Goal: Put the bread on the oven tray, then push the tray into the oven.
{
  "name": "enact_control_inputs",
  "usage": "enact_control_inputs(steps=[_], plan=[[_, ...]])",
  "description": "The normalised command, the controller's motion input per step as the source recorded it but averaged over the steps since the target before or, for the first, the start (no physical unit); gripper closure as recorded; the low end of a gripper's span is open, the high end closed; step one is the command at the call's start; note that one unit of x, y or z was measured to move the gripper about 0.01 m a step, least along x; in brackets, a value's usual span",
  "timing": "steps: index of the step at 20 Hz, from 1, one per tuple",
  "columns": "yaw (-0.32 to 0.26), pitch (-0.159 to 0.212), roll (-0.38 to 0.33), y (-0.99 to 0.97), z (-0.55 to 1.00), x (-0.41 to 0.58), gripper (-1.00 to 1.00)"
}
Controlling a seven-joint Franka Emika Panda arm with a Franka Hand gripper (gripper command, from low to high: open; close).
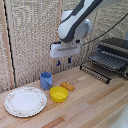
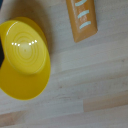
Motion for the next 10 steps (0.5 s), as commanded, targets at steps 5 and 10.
enact_control_inputs(steps=[5,10], plan=[[0.069,0.036,-0.020,-0.08,-0.43,-0.045,-1.00],[0.067,0.018,-0.061,-0.07,-0.42,-0.004,-1.00]])
